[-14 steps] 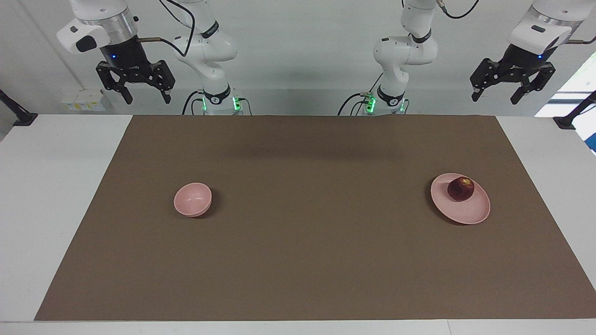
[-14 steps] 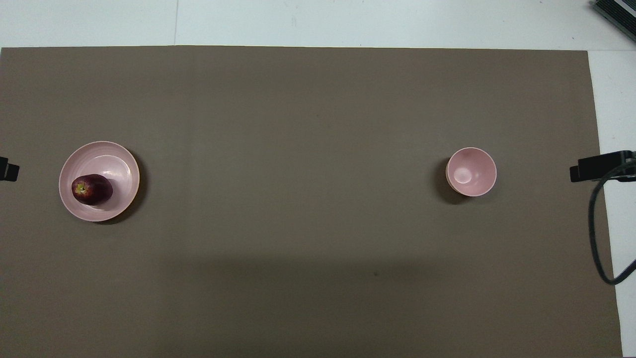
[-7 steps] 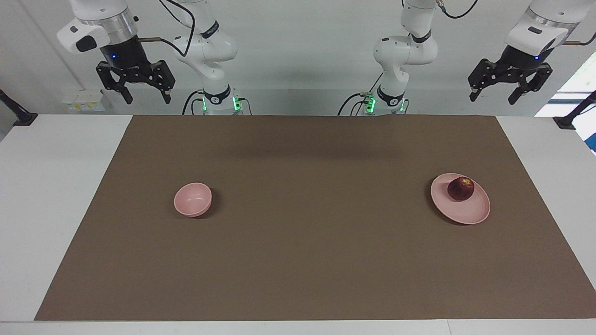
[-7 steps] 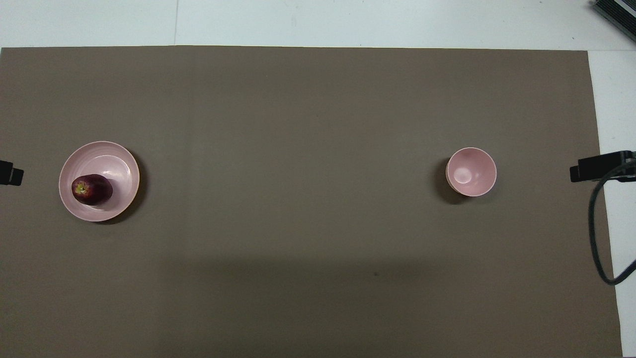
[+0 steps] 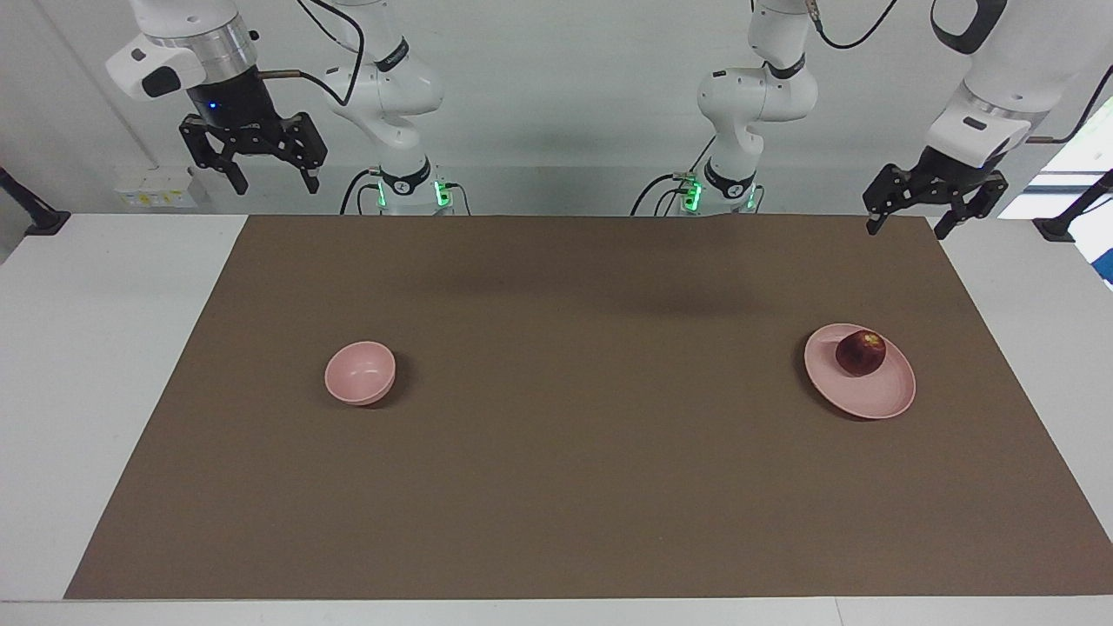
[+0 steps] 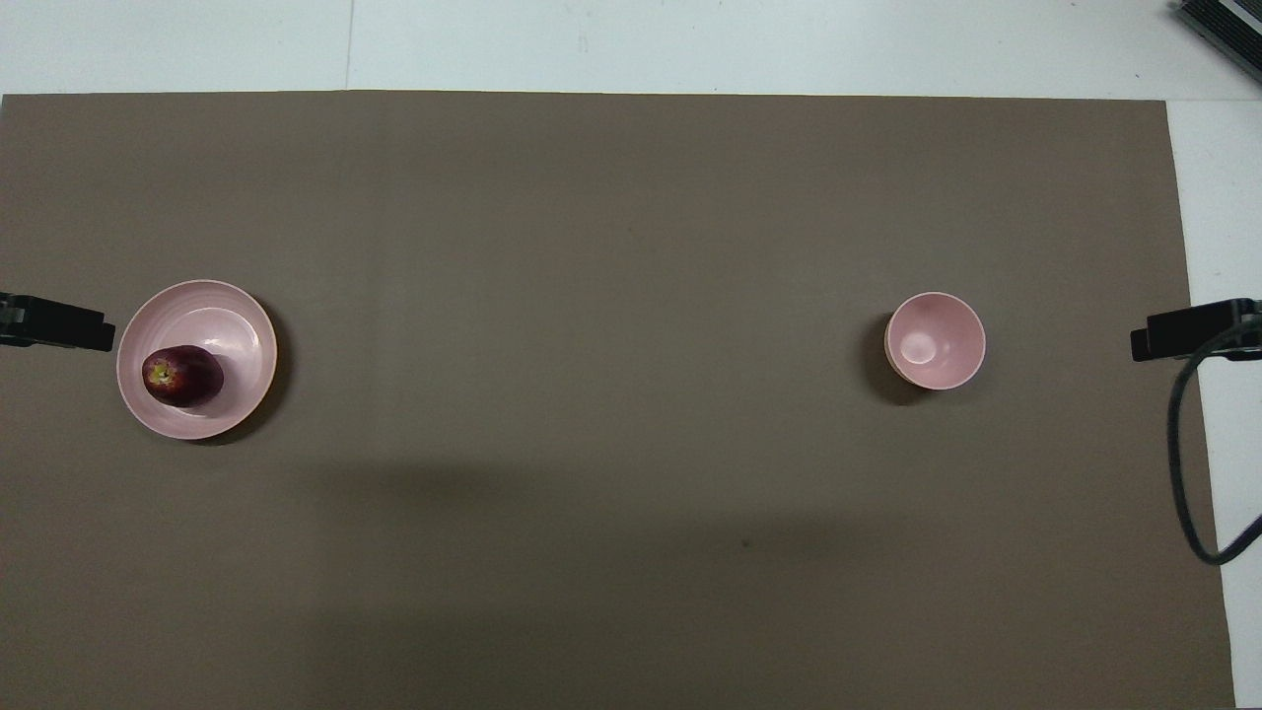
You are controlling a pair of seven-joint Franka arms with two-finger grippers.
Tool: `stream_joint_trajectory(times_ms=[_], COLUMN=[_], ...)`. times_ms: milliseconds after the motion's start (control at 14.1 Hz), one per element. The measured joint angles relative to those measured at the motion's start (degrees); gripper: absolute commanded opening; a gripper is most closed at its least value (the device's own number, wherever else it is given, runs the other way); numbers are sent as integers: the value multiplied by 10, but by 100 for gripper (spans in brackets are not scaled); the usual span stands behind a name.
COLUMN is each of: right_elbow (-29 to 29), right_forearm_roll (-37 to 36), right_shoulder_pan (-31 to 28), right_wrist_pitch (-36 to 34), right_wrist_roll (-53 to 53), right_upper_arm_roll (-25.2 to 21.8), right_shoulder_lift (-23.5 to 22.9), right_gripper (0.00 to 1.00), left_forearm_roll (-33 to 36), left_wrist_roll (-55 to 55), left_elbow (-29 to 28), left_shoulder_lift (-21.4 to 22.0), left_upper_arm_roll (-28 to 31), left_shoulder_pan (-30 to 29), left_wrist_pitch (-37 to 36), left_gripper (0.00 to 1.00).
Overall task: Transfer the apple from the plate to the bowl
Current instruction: 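Reach the left gripper over the plate down to the red apple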
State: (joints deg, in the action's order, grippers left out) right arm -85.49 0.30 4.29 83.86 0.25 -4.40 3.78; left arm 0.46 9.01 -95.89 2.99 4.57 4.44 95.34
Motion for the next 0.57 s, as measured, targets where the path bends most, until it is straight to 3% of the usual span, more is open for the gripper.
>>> stream_joint_trajectory(times_ms=[283, 566], right_elbow=[0, 0], right_forearm_roll=[0, 0], right_shoulder_pan=[0, 0], right_wrist_pitch=[0, 0], right_wrist_roll=[0, 0], right_upper_arm_roll=[0, 0], right_shoulder_lift=[0, 0], right_gripper=[100, 100], left_forearm_roll=[0, 0], left_wrist_roll=[25, 69], left_elbow=[-80, -107], left_shoulder_lift=[-10, -44], left_upper_arm_roll=[1, 3], left_shoulder_pan=[-31, -58], left_wrist_pitch=[117, 176], left_gripper=[100, 100])
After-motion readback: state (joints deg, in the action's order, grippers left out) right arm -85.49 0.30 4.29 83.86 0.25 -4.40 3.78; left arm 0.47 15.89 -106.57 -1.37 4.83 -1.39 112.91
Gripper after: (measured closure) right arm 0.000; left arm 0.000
